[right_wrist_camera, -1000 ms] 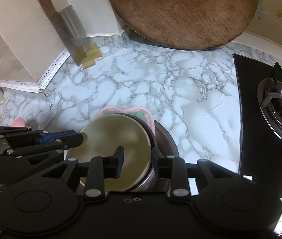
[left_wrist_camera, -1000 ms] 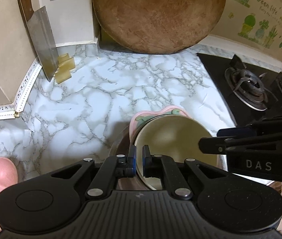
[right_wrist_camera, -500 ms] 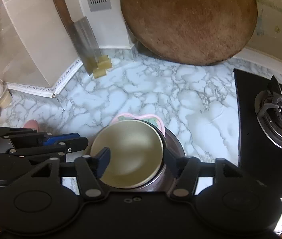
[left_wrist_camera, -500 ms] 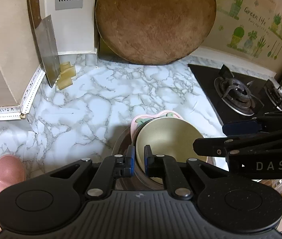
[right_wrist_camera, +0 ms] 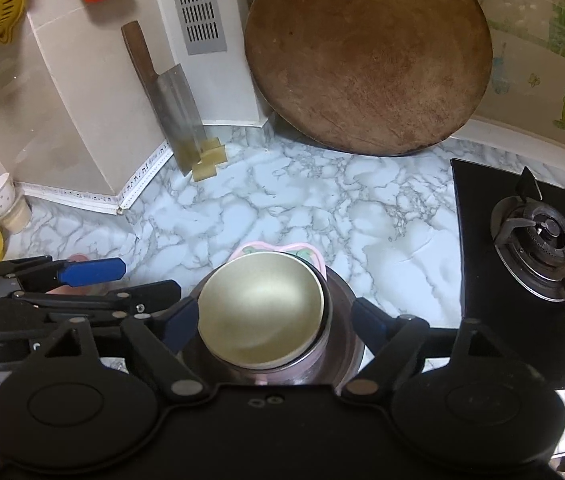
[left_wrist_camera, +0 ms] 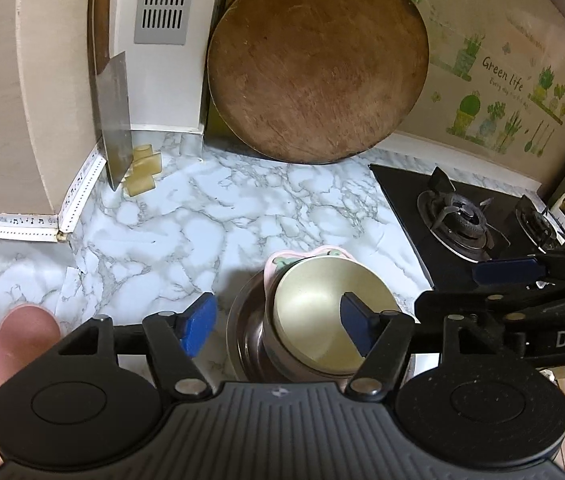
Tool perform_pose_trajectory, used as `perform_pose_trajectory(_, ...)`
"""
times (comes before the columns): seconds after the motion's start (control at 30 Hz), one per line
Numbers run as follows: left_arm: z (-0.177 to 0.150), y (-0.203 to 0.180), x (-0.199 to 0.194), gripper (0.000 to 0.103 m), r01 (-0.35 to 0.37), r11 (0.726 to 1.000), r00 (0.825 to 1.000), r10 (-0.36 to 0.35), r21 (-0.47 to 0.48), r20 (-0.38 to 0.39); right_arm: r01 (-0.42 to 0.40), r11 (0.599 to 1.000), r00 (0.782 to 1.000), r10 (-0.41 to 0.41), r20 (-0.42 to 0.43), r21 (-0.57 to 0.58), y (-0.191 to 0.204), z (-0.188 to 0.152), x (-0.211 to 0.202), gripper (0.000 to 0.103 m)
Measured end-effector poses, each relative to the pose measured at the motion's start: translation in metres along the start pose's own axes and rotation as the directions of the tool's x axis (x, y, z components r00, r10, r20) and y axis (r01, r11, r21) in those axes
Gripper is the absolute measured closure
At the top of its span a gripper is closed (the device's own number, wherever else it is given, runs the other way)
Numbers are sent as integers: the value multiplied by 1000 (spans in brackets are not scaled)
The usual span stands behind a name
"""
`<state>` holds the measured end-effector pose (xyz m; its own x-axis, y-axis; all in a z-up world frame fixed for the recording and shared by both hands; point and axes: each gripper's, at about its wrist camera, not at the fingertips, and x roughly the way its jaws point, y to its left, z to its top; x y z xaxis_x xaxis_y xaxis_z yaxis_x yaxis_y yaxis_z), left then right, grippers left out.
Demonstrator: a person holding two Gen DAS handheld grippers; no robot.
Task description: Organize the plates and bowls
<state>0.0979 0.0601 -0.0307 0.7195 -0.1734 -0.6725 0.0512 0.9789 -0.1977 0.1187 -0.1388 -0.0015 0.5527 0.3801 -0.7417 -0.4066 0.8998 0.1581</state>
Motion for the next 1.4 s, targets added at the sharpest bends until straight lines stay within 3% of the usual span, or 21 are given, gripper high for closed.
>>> perform_pose_trajectory(0.17,-9,-2,-6,27,-51,999,998,52,-15,37,-34,999,999,34,11,-5,-7,-4,-4,3)
perform_pose_trajectory(0.37,-22,4,-2,25,-103,991,993,107,-83,46,-85,996,996,85,-2,-8,-30,-10,3,1)
perform_pose_trajectory(0.8,-55,8,30,25,-233,956,972,231,-181,-31,-138,990,989,136,-55,-39,-100,-12,46,1)
perform_pose_trajectory(0.97,-69,15,43,25,-277,934,961,265,-226,-84,-150,988,986,146,-87,-45,-116,-17,72,10)
perform_pose_trajectory(1.33,-73,20,65,27,-268,918,962,236,-292,-138,-192,979,970,179,-165,-67,-117,-20,111,40)
perform_pose_trajectory(1.4,-72,22,69,36,-268,915,961,233,-301,-148,-195,978,968,180,-175,-70,-116,-20,115,45)
